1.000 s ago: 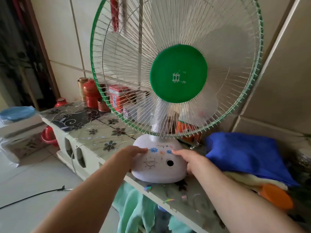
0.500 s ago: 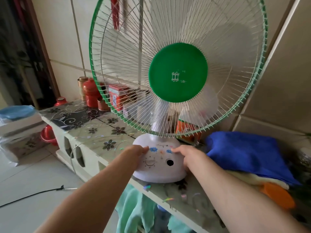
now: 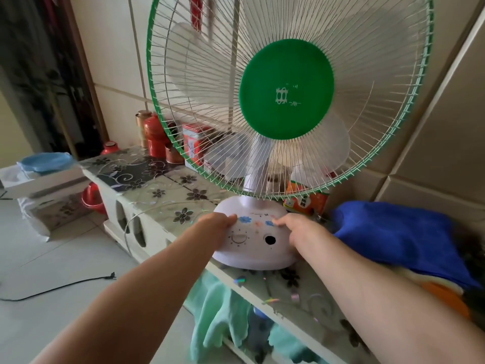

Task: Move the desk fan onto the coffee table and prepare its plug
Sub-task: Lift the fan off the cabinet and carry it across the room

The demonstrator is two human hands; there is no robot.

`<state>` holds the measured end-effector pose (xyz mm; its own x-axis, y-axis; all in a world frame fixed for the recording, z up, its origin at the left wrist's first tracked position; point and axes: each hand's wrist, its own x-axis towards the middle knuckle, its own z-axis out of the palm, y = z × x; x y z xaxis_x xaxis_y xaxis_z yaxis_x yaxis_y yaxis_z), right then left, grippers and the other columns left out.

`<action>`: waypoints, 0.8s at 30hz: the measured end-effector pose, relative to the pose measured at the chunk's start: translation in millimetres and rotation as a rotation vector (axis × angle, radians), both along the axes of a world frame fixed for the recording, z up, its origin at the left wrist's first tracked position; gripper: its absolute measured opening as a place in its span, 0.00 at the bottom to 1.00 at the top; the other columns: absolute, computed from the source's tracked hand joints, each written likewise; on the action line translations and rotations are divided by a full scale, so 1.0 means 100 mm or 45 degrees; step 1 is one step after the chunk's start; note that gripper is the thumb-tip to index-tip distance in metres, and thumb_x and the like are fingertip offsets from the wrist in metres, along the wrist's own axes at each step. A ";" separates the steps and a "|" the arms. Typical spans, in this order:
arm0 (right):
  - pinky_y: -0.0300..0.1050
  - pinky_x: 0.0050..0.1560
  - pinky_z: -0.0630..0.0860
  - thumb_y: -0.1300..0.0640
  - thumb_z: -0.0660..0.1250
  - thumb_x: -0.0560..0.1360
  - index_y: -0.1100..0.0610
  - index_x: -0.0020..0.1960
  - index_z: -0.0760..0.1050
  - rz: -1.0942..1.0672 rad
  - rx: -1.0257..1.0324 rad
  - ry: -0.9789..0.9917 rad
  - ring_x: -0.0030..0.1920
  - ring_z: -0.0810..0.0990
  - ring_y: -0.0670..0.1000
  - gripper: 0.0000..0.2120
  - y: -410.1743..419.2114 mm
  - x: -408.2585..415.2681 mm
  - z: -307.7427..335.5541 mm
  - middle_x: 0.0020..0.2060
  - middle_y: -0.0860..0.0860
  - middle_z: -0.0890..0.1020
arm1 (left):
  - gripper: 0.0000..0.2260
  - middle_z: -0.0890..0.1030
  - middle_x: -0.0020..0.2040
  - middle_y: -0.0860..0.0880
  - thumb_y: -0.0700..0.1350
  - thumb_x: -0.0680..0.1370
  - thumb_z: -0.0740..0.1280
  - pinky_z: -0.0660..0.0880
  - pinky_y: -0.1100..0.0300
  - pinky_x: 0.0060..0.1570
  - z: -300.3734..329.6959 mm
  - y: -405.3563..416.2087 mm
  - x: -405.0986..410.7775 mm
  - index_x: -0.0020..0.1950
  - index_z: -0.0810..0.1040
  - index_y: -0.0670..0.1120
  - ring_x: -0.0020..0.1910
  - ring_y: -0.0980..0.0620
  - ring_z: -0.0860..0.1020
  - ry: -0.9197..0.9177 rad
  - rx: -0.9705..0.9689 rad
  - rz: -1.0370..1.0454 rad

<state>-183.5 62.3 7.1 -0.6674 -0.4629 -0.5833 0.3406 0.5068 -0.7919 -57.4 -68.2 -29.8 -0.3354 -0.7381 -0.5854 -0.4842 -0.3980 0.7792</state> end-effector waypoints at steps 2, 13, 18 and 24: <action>0.62 0.70 0.68 0.62 0.70 0.76 0.65 0.74 0.66 0.039 -0.025 -0.064 0.69 0.72 0.63 0.29 -0.04 0.02 0.06 0.72 0.61 0.70 | 0.34 0.79 0.64 0.38 0.53 0.71 0.77 0.72 0.41 0.67 0.03 -0.02 0.04 0.69 0.71 0.36 0.62 0.35 0.77 0.024 0.046 0.043; 0.58 0.65 0.73 0.65 0.67 0.77 0.63 0.42 0.77 -0.037 -0.016 -0.168 0.58 0.80 0.62 0.05 -0.09 0.34 1.06 0.49 0.61 0.81 | 0.35 0.83 0.56 0.39 0.49 0.62 0.83 0.77 0.37 0.59 0.72 -0.06 0.35 0.62 0.75 0.36 0.54 0.35 0.81 0.135 0.237 0.331; 0.57 0.62 0.73 0.66 0.67 0.75 0.62 0.63 0.79 -0.017 -0.033 -0.184 0.58 0.80 0.61 0.16 -0.13 0.64 1.78 0.61 0.61 0.80 | 0.33 0.83 0.55 0.39 0.49 0.64 0.82 0.77 0.40 0.61 1.43 -0.01 0.70 0.60 0.75 0.33 0.55 0.36 0.82 0.168 0.235 0.401; 0.51 0.57 0.73 0.67 0.67 0.76 0.65 0.53 0.79 0.100 -0.044 -0.107 0.51 0.81 0.61 0.06 -0.18 1.08 2.88 0.50 0.60 0.80 | 0.34 0.81 0.60 0.36 0.50 0.65 0.82 0.75 0.40 0.64 2.61 0.10 1.31 0.64 0.75 0.34 0.59 0.35 0.80 0.224 0.188 0.465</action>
<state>-75.5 44.7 295.2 -0.5775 -0.5329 -0.6185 0.3669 0.5074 -0.7797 73.8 -58.3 231.4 -0.1718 -0.7393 -0.6511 -0.1559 -0.6322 0.7589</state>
